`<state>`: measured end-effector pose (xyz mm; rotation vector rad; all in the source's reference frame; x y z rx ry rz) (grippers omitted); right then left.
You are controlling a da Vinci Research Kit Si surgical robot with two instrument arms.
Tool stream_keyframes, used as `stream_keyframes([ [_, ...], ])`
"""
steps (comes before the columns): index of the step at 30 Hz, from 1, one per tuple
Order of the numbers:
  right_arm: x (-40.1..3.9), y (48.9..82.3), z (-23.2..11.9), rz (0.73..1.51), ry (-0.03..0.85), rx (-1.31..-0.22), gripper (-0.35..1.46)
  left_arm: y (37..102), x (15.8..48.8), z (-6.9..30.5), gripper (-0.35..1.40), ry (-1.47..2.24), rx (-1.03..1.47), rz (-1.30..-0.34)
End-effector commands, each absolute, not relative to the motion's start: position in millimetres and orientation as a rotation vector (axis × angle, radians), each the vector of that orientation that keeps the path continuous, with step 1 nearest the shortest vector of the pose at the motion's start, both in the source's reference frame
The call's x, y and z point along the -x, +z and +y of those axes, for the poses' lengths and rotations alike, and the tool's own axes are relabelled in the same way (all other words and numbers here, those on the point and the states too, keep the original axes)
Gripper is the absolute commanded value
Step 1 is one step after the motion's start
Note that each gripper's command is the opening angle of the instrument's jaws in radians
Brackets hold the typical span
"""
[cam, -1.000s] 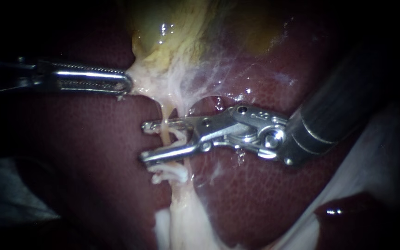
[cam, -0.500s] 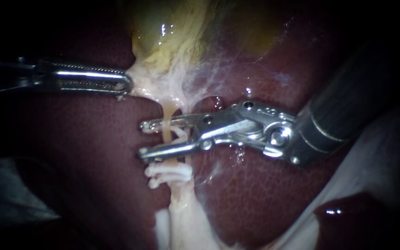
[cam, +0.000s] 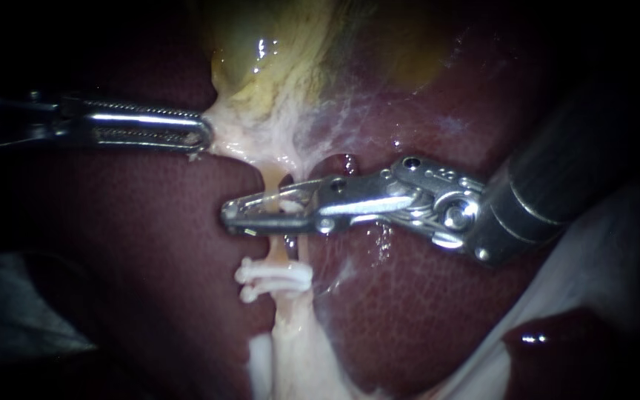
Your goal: Clipping third clip left tube
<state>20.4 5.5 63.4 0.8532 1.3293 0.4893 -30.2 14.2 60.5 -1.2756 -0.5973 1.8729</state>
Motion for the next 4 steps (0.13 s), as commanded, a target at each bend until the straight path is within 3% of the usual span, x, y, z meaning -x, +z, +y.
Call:
stream_keyframes([
  [1,-20.3,63.5,5.5,1.329,0.489,-0.853,-0.35,60.5,30.2,14.3,-0.35,1.873,1.275,-0.597],
  [4,-20.2,63.7,5.6,1.329,0.486,-0.856,-0.35,60.5,30.2,14.3,-0.35,1.873,1.275,-0.597],
])
